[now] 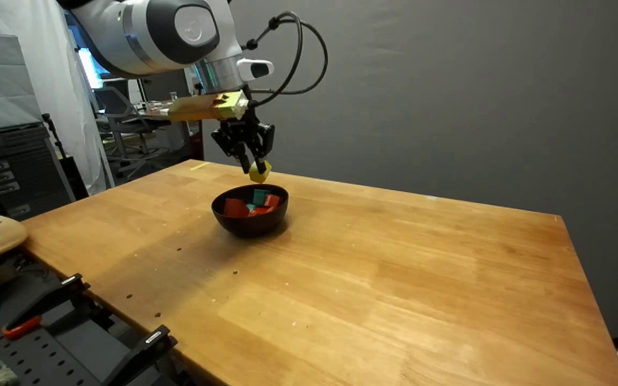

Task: Put all the blocks in the bowl

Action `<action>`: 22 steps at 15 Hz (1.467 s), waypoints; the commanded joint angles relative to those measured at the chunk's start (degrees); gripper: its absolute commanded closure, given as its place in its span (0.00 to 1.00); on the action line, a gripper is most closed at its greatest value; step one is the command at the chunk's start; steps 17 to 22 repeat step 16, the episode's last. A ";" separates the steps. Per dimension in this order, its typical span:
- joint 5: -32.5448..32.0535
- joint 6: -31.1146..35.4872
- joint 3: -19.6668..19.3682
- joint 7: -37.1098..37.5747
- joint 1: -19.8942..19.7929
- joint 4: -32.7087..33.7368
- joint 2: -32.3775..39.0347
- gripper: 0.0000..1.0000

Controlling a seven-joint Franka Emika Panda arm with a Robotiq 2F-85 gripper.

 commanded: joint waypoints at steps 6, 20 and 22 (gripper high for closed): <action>5.90 1.98 0.91 -2.10 -0.97 -2.92 -3.79 0.09; 9.90 4.63 -0.33 1.50 -0.34 -12.05 -20.75 0.00; 9.90 4.63 -0.33 1.50 -0.34 -12.05 -20.75 0.00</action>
